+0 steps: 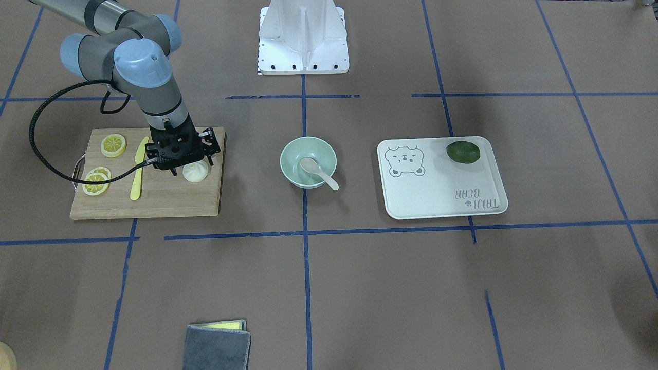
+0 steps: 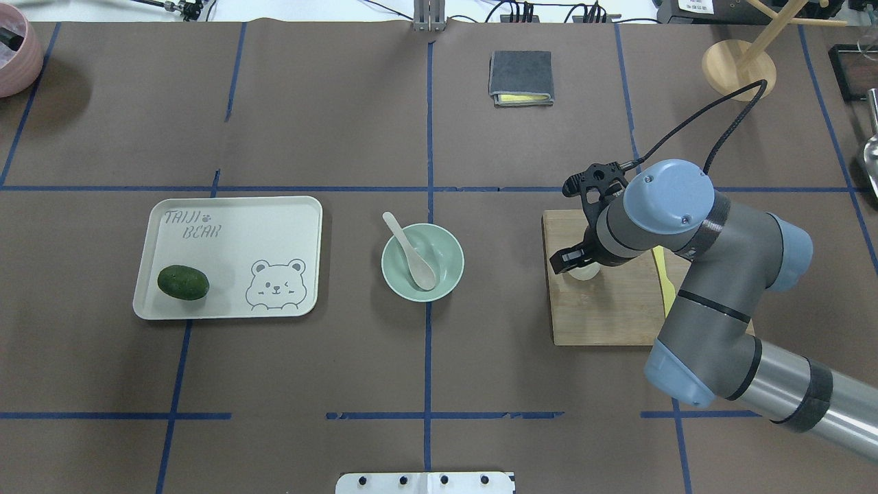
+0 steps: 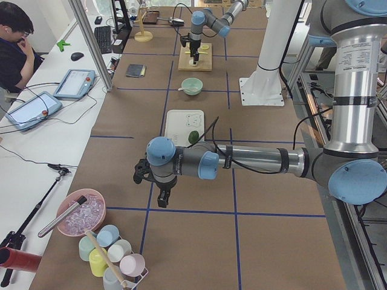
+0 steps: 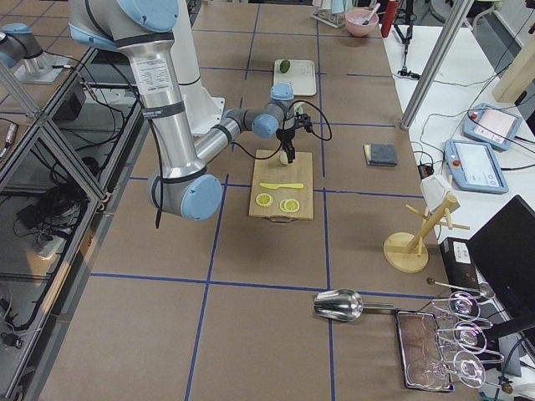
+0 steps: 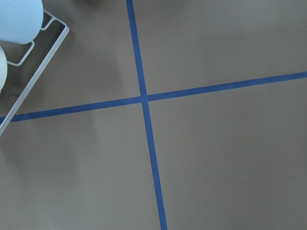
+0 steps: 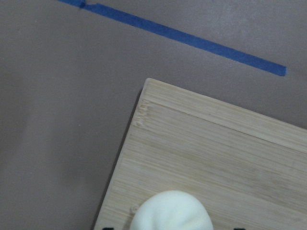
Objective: Put spoon and bun in bowl
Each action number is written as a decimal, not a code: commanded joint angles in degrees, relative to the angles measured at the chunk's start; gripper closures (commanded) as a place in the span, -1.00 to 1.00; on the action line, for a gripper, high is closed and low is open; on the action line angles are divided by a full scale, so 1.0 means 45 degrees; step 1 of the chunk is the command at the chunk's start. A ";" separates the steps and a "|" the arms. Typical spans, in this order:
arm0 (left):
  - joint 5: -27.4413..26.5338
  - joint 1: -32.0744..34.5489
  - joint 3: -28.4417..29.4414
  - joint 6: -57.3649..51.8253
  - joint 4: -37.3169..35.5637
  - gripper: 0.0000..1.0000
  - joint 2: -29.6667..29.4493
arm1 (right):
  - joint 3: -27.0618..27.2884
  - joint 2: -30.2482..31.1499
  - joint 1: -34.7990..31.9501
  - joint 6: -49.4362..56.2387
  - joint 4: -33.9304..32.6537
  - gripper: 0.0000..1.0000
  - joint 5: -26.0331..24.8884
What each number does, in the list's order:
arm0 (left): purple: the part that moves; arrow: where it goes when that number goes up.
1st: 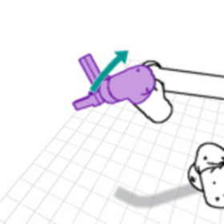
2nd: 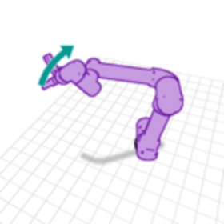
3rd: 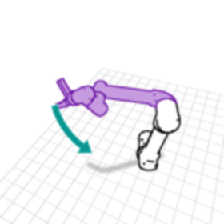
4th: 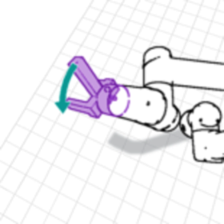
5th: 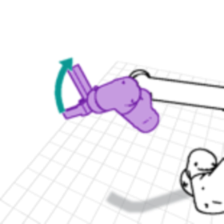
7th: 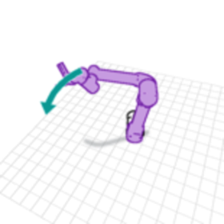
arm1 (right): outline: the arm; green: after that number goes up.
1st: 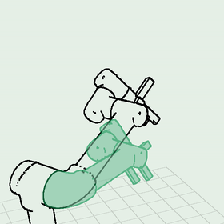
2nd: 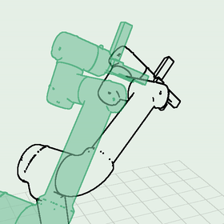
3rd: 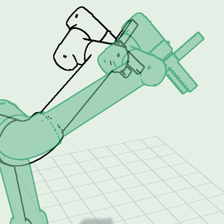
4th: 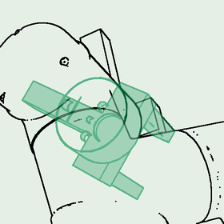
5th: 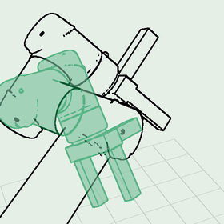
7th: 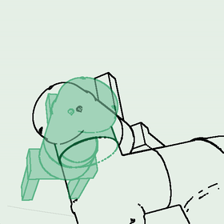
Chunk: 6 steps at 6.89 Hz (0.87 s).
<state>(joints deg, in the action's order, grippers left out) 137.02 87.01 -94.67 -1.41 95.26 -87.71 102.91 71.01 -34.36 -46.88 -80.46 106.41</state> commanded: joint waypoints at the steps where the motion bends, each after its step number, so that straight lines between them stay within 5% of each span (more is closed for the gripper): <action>1: 0.0000 0.0000 -0.0016 0.0002 0.0002 -1.00 0.0000 | 0.0003 -0.0038 0.0018 0.0009 0.0008 1.00 -0.0014; 4: -0.0019 0.0000 -0.0036 0.0021 -0.0017 -1.00 0.0000 | 0.0275 -0.0154 0.0018 -0.0669 0.0028 1.00 -0.0249; 6: -0.0039 0.0000 -0.0055 0.0021 -0.0037 -1.00 0.0000 | 0.0296 -0.2059 0.0095 -0.1844 -0.1969 1.00 -0.0249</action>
<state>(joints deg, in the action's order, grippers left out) 136.92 87.01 -94.82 -1.33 95.17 -87.72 104.12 66.58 -34.15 -52.59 -83.58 105.32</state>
